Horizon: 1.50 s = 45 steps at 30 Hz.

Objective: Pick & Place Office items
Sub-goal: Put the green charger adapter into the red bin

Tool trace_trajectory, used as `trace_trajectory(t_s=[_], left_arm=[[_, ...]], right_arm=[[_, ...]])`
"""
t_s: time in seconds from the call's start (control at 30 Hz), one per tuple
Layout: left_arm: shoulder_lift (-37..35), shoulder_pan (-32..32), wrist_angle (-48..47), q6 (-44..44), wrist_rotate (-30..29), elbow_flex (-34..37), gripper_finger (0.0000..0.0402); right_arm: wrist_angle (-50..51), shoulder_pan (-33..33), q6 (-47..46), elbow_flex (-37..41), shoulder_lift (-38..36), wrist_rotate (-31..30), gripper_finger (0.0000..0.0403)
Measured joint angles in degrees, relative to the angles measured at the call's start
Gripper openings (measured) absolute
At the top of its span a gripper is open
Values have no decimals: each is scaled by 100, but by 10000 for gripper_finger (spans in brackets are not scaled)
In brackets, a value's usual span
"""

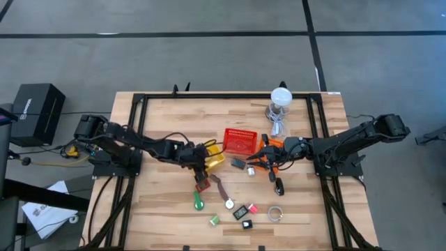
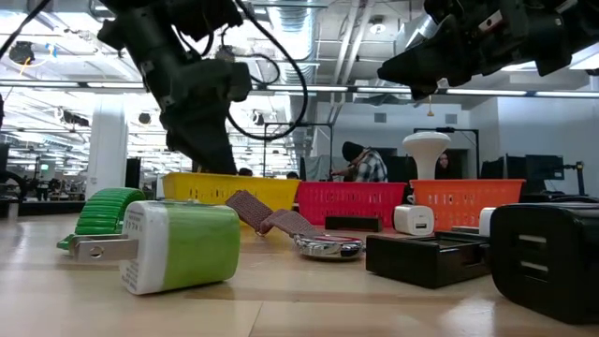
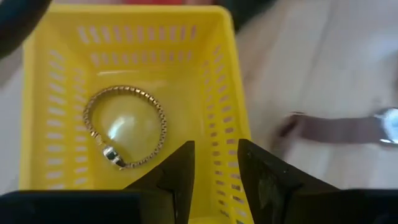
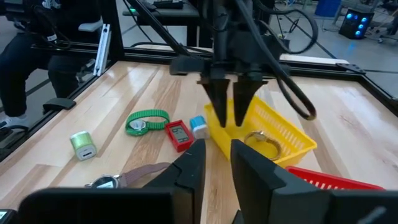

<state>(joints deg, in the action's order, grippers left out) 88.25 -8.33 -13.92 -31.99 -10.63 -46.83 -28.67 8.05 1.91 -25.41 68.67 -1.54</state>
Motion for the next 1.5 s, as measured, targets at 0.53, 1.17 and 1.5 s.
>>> trace_trajectory(t_s=[0.53,1.17,1.5], left_arm=[[-2,-579,1027,473,-94,0,117],[175,-2378,548,498,-1068,-1934,67],[1470,-2530,-959,-131,-609,-3142,57]], right_arm=[[-2,635,-704,0,1,0,68],[17,778,-300,0,2,-2,68],[364,780,-300,4,2,0,68]])
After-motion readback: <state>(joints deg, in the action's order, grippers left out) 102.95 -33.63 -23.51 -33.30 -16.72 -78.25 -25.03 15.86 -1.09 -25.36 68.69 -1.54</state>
